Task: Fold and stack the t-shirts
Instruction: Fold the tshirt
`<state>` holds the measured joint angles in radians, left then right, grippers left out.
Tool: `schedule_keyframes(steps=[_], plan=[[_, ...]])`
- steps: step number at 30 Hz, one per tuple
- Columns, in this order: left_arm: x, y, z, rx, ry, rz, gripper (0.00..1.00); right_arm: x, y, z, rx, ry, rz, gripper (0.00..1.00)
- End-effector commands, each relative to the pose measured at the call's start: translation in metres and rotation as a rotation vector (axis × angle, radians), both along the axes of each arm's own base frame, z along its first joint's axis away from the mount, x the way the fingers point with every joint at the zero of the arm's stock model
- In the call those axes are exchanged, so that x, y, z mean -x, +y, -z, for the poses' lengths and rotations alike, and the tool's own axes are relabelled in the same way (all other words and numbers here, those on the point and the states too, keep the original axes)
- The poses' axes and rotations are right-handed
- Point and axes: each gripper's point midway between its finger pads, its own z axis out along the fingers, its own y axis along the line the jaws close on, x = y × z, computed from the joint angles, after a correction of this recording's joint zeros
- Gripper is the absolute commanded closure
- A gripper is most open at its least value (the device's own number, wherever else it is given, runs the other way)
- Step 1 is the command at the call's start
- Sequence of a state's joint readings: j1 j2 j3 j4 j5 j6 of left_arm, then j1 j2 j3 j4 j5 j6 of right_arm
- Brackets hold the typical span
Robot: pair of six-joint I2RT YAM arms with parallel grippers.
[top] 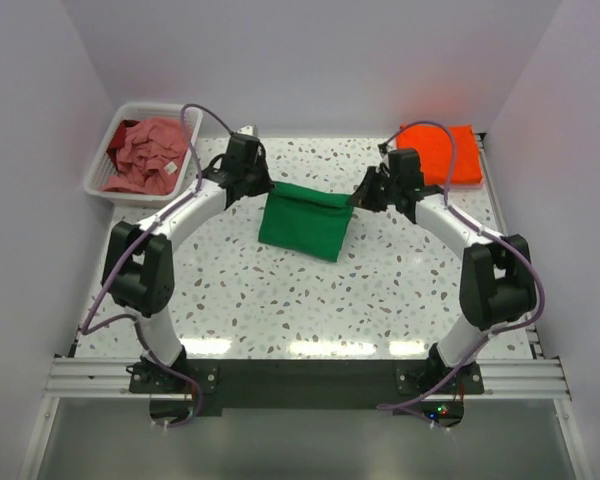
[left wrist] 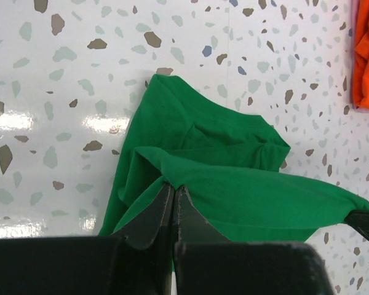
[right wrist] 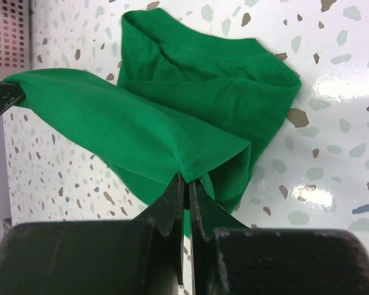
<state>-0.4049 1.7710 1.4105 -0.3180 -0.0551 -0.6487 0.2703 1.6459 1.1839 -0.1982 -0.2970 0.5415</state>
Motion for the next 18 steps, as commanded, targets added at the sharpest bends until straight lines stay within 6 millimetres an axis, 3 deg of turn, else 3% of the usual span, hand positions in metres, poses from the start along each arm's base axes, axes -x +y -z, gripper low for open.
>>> schedule_keyframes(steps=[1, 3, 8, 14, 16, 17, 18], plan=[[-0.032, -0.009, -0.026, 0.022, -0.107, 0.047, 1.00, -0.028, 0.001, -0.013, -0.040, -0.063, -0.008, 1.00], [-0.039, -0.011, -0.010, 0.006, -0.066, 0.051, 1.00, -0.036, 0.000, 0.002, -0.045, -0.027, -0.008, 1.00], [-0.059, -0.015, 0.008, -0.008, -0.036, 0.051, 1.00, -0.053, 0.003, 0.029, -0.056, 0.029, -0.013, 1.00], [-0.076, -0.015, 0.031, -0.002, 0.006, 0.051, 1.00, -0.069, 0.000, 0.049, -0.067, 0.067, 0.004, 1.00], [-0.079, -0.016, 0.039, 0.005, 0.027, 0.058, 1.00, -0.075, 0.000, 0.055, -0.066, 0.081, 0.007, 0.94], [-0.081, -0.016, 0.042, 0.008, 0.034, 0.059, 1.00, -0.077, -0.001, 0.056, -0.067, 0.086, 0.003, 0.86], [-0.085, -0.018, 0.043, 0.016, 0.035, 0.068, 0.92, -0.080, 0.000, 0.059, -0.069, 0.095, 0.003, 0.81]])
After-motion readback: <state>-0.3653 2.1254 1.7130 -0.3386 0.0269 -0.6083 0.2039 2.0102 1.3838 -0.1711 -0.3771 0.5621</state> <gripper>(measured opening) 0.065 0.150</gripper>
